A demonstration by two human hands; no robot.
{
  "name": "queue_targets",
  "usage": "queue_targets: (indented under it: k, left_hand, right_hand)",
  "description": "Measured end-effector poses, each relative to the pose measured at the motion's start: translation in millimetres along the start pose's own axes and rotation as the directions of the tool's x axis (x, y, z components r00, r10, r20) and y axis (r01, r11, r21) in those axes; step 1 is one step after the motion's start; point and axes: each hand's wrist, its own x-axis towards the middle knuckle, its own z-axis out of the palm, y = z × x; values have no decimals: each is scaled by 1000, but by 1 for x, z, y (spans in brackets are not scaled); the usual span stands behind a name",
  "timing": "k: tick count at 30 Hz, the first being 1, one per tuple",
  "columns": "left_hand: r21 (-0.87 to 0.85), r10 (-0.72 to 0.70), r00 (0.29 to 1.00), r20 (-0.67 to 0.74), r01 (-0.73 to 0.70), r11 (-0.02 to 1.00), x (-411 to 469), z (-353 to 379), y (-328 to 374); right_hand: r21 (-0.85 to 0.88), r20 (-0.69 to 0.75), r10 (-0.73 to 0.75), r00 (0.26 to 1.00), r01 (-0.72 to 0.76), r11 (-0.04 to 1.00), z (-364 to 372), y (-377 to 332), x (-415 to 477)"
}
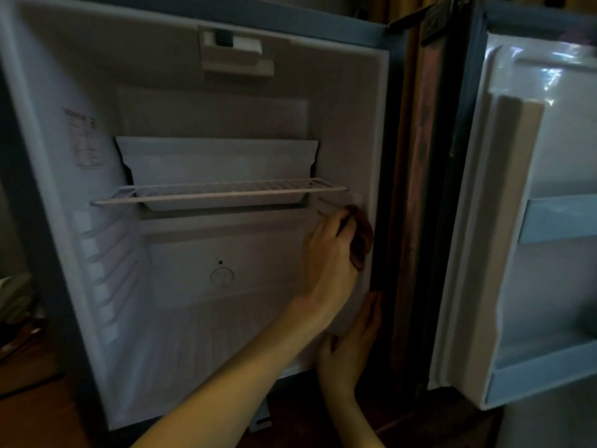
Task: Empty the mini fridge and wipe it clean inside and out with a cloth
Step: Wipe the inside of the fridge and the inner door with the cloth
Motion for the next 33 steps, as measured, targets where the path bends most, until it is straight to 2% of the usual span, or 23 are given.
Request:
queue_targets:
  k: [3, 5, 7, 9, 16, 20, 23, 26, 29, 33]
  left_hand:
    - [13, -22, 999, 25, 22, 1000, -7, 6, -7]
    - [-8, -141, 987, 74, 142, 990, -3, 13, -21]
    - [-12, -282, 947, 156, 287, 958, 3, 21, -37]
    - [10, -343, 914, 217, 349, 937, 9, 28, -53]
    - [103, -257, 936, 240, 239, 966, 20, 31, -69]
    - [50, -98, 986, 136, 92, 995, 8, 23, -48]
    - [42, -31, 996, 89, 27, 999, -6, 20, -31]
    - [63, -49, 991, 122, 41, 997, -12, 20, -22]
    - [178, -77, 987, 139, 52, 983, -6, 23, -26]
    - [203, -238, 951, 197, 198, 959, 13, 31, -50]
  right_hand:
    - [12, 6, -3, 1000, 3, 1000, -1, 0, 0]
    - [31, 2, -6, 1000, 6, 1000, -2, -2, -1]
    - [44, -6, -14, 1000, 14, 999, -2, -3, -1]
    - [47, -30, -53, 998, 54, 997, 0, -1, 1]
    - [25, -53, -87, 995, 88, 996, 3, 2, 2]
    - [28, -41, -76, 996, 77, 997, 2, 2, 2]
    - [8, -15, -30, 999, 30, 1000, 0, 0, 1]
    - [-6, -10, -32, 999, 32, 999, 0, 0, 1]
    - [5, -1, -14, 1000, 14, 1000, -1, 0, 0]
    - [5, -15, -9, 1000, 9, 1000, -1, -3, 0]
